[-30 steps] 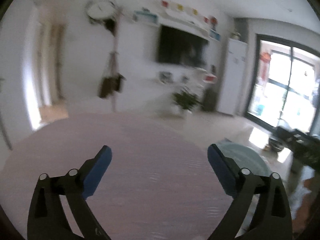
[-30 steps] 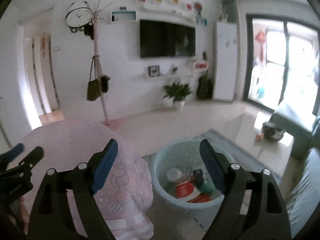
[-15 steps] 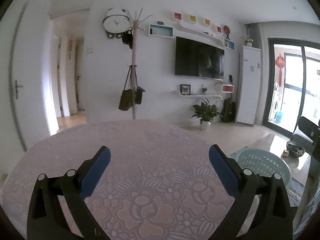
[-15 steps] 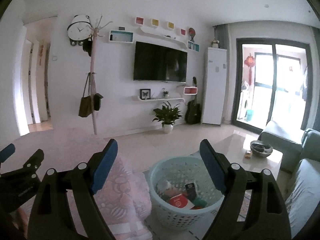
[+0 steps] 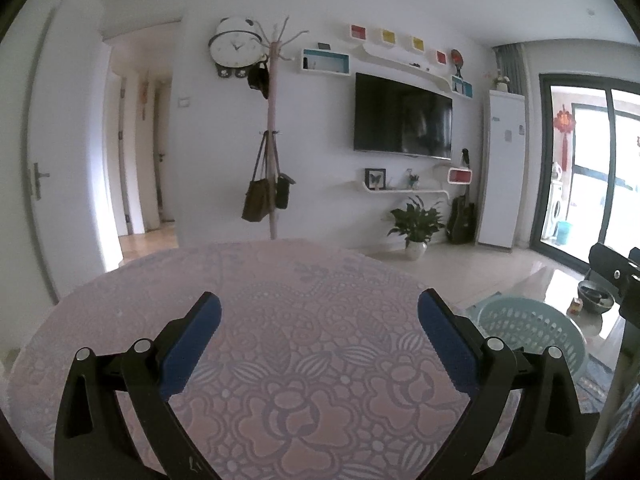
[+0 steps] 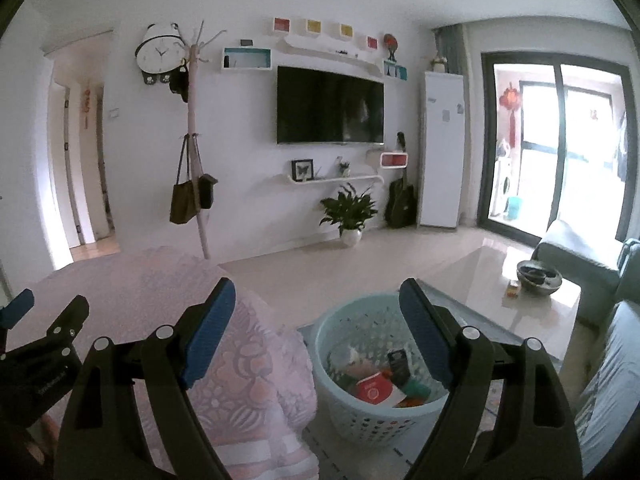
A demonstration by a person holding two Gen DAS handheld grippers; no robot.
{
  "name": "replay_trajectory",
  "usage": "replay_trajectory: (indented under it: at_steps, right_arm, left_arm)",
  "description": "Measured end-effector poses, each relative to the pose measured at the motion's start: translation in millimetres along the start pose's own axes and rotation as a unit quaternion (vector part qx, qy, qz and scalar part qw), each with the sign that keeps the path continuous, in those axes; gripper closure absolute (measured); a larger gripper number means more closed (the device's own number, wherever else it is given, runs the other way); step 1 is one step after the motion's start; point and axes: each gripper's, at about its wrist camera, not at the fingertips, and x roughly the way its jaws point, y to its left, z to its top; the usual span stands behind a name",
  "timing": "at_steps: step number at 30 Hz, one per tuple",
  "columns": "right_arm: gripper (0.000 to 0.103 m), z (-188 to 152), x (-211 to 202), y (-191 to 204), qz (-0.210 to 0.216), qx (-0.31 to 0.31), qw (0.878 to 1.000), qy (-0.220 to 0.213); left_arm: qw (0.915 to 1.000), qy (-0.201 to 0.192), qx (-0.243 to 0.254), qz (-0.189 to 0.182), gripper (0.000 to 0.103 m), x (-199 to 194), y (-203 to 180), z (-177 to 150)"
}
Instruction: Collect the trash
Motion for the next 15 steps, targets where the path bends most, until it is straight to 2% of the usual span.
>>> replay_trajectory:
  at_steps: [15]
  right_arm:
    - [0.023, -3.6, 5.1, 4.3, 0.001, 0.000, 1.000, 0.007]
  left_arm:
    - [0.9999, -0.003, 0.011, 0.004, 0.007, -5.7, -1.7, -1.8]
